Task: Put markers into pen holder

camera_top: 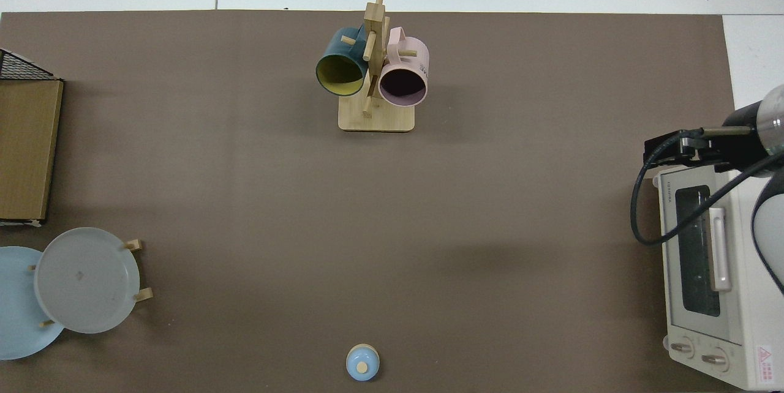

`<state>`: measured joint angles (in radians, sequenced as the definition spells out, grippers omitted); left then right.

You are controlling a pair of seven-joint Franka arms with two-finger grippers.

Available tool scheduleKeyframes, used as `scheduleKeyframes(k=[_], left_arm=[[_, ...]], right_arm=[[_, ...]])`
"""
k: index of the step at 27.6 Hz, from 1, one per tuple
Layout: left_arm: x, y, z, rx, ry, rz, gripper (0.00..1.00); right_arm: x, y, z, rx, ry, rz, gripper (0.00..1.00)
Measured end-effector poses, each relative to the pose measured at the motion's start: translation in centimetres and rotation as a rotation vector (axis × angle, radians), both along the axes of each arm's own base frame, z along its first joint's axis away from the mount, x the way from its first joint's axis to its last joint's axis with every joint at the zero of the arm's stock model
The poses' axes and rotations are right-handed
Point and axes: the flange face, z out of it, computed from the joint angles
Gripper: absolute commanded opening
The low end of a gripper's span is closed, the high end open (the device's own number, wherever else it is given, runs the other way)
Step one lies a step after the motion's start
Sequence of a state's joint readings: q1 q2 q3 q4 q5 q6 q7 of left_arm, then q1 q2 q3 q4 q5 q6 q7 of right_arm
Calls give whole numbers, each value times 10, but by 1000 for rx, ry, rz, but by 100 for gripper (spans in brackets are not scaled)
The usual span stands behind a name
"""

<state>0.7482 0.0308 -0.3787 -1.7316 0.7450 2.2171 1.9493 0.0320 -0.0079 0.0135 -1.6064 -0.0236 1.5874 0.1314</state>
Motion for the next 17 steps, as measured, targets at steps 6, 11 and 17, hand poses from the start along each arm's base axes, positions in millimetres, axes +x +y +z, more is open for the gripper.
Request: scheduleKeyframes(k=[6,11,17], left_arm=[[7,-43,28,-104,-45,107,100],[12,-94,28,-225,-136,285,100],[10,-138,20,-422,-230,542,100]], right_arm=[[0,0,0,0,0,0,100],[0,0,0,0,0,0,100],[0,0,0,0,0,0,100]])
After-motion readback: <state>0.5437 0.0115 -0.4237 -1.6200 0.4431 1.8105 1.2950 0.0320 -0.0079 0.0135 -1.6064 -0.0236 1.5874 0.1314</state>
